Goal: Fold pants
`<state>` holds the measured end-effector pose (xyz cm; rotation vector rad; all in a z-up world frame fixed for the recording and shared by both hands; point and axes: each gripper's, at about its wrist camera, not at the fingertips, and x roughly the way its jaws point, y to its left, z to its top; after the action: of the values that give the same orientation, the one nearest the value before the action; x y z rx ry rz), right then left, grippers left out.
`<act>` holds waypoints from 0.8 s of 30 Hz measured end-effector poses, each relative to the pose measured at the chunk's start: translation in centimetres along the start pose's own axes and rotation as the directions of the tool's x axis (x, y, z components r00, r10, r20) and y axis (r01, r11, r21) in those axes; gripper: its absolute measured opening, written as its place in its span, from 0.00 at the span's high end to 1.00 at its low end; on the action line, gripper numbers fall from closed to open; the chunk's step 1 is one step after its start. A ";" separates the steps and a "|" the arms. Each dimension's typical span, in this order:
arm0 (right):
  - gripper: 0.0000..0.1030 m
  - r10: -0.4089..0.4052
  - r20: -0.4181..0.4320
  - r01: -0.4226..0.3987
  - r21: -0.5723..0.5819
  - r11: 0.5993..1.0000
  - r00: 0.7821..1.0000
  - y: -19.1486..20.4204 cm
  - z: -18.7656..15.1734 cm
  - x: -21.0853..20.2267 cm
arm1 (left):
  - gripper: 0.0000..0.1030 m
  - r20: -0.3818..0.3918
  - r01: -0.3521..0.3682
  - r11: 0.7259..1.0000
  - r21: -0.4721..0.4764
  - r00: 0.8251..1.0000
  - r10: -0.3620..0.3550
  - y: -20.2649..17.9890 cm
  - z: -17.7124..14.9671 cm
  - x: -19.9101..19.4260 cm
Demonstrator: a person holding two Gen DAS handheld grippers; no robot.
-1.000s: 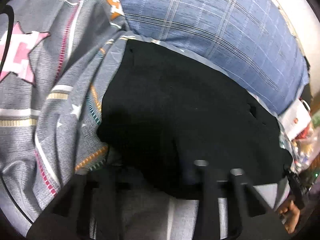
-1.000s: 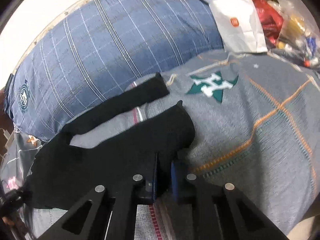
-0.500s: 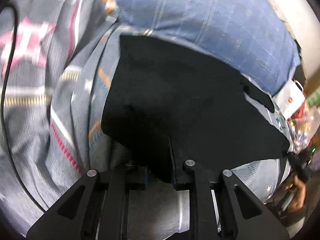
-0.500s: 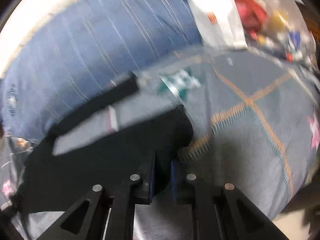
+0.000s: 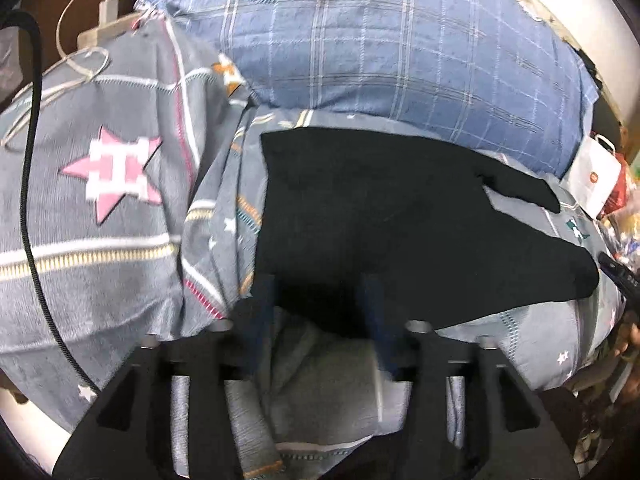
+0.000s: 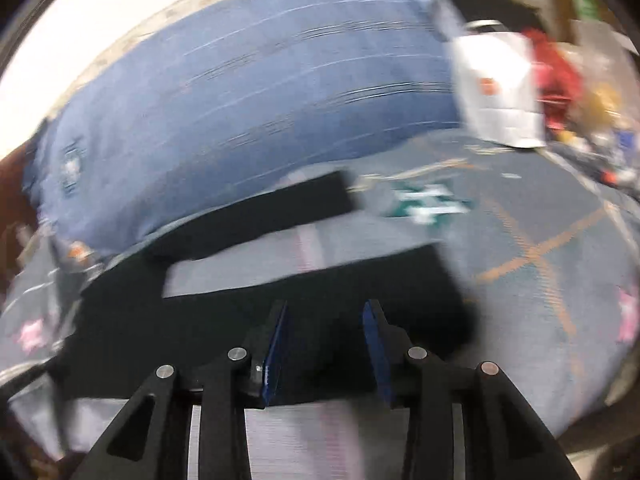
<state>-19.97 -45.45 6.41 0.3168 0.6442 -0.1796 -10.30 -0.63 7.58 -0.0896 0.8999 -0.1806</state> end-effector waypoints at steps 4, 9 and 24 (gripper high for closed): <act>0.65 0.090 -0.042 -0.092 -0.074 0.993 0.995 4.5 -0.1 2.1 | 0.36 0.016 0.002 1.000 0.007 1.000 -0.002 -1.2 0.8 1.0; 0.65 0.137 -0.108 -0.153 -0.159 0.975 0.985 8.2 -0.6 5.1 | 0.36 -0.008 0.000 0.999 0.039 1.000 0.001 -2.3 1.1 3.8; 0.59 0.134 -0.184 -0.182 -0.272 0.945 0.974 12.5 -2.9 9.7 | 0.30 -0.049 -0.034 0.999 0.032 0.998 0.035 -1.1 0.7 7.8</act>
<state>-10.70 -33.41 1.24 0.1012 0.7928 0.0967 -5.12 -3.22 2.15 -0.0410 0.9476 -0.1649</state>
